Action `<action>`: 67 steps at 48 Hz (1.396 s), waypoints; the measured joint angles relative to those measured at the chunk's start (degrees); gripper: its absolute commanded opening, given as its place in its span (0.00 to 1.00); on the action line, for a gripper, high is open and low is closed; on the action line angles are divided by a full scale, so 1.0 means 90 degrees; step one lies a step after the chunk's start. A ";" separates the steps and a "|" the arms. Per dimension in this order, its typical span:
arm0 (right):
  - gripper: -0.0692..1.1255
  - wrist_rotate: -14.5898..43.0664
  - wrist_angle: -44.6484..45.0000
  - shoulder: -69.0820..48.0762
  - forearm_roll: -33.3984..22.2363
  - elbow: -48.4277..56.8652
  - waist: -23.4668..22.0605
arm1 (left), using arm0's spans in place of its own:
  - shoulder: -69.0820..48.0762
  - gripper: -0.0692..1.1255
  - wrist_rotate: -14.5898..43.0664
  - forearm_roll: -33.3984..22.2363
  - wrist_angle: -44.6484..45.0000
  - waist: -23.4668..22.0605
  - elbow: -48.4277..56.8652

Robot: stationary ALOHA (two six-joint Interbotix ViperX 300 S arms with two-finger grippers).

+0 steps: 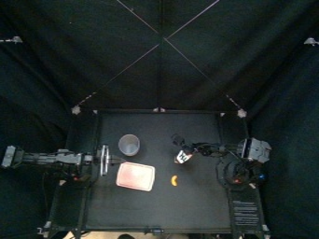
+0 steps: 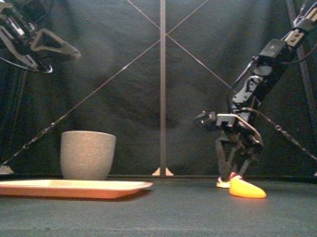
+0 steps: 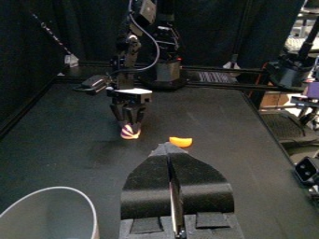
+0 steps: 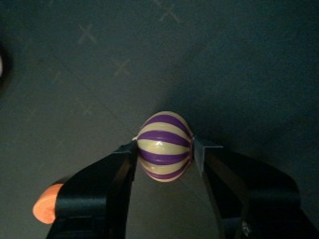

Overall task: Pick the onion then place it on the pink plate
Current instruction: Place onion on the pink plate

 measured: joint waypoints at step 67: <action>0.68 -0.0068 -0.0098 0.2568 -0.0283 -0.4385 0.2334 | 0.0000 0.12 0.0039 0.0000 0.0000 0.0059 0.0098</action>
